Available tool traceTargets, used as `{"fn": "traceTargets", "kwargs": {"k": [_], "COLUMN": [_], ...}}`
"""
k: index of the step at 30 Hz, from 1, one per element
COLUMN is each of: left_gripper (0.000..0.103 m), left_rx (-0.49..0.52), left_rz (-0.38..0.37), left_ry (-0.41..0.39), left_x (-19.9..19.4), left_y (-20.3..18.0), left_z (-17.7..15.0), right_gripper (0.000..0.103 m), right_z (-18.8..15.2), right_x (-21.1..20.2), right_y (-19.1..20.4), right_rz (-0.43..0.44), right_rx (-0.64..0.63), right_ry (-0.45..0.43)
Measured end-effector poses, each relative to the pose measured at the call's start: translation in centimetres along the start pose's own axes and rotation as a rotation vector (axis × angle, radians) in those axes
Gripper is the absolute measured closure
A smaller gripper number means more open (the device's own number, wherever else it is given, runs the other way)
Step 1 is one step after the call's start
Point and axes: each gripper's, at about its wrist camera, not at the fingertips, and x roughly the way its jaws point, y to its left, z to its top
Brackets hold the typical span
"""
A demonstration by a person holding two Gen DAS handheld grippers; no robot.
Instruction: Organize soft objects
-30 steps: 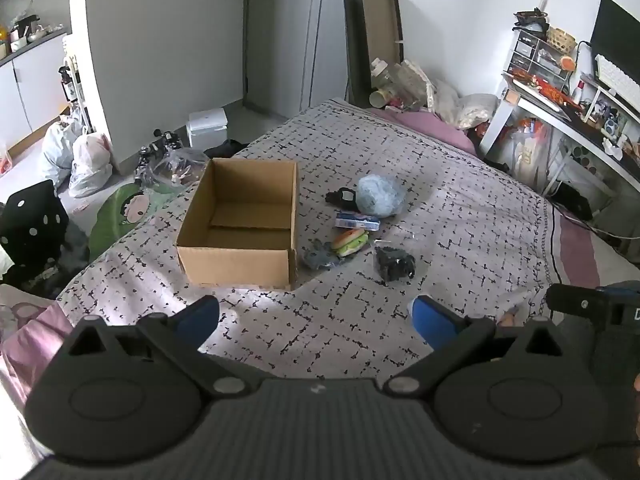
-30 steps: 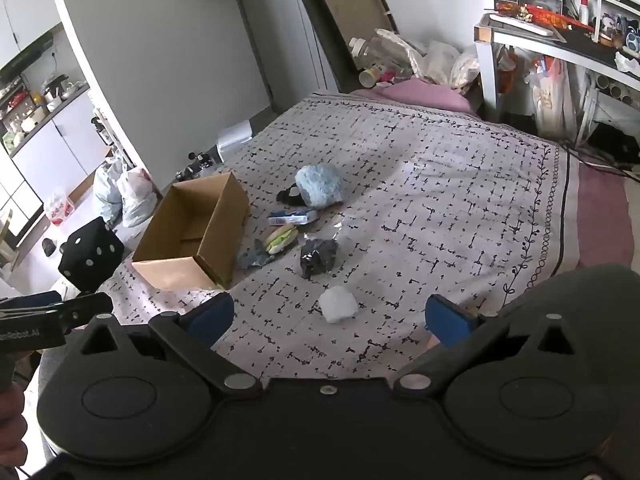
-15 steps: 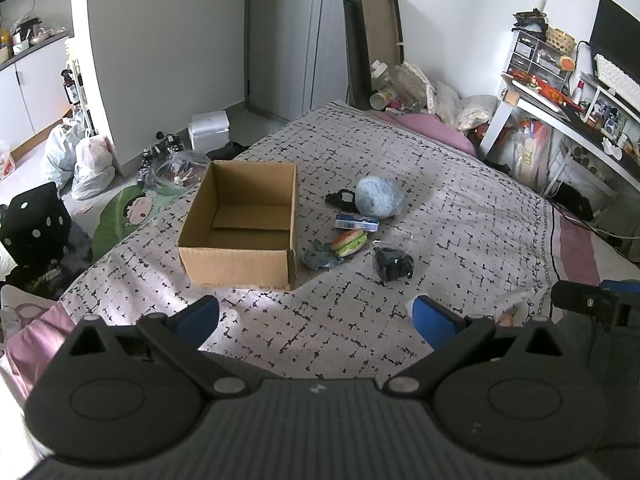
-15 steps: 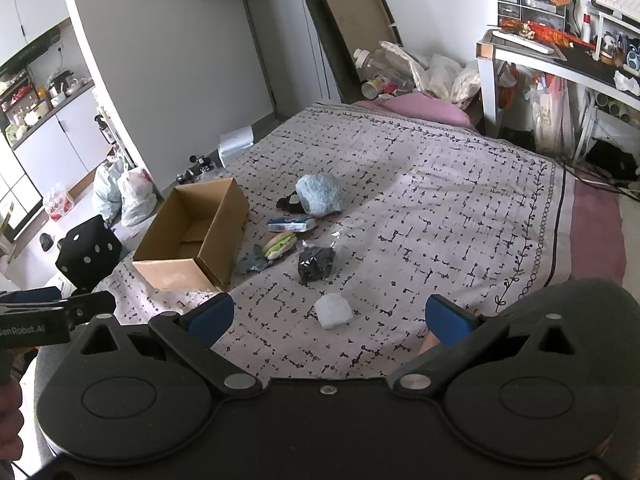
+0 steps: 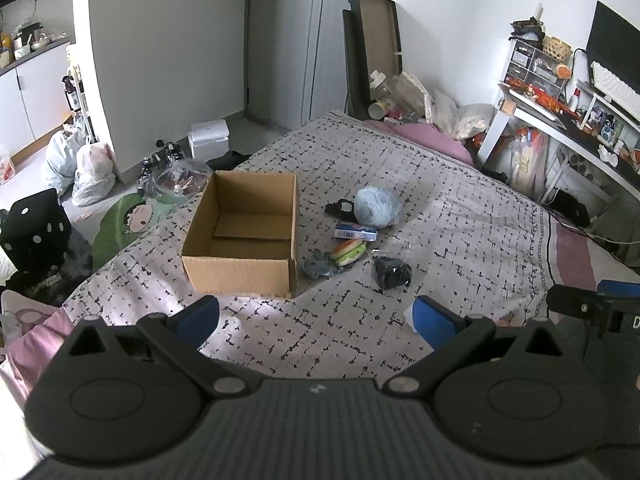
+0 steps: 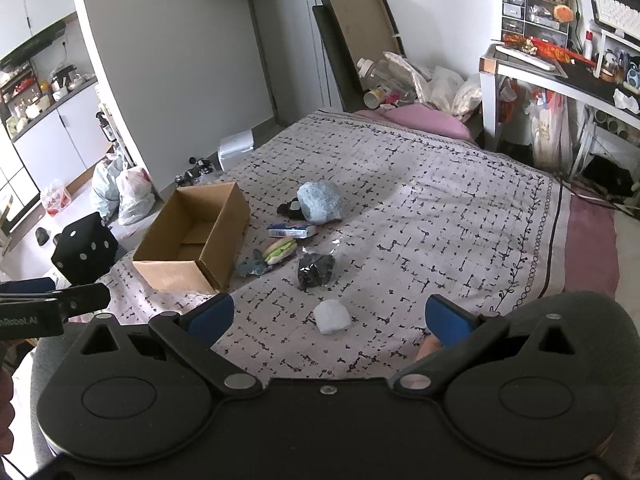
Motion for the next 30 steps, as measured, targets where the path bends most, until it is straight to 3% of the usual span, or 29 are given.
{"fn": "traceTargets", "kwargs": {"k": [30], "left_gripper": [0.001], "left_rx": [0.010], "left_rz": [-0.002], "left_ry": [-0.030], "left_x": [-1.1], "left_y": [-0.2], "left_z": [0.3], "right_gripper": [0.000], "right_z": [0.2], "right_x": [-1.0], "right_y": [0.3], "right_rz": [0.025], "right_rx": [0.016], "right_ry": [-0.014]}}
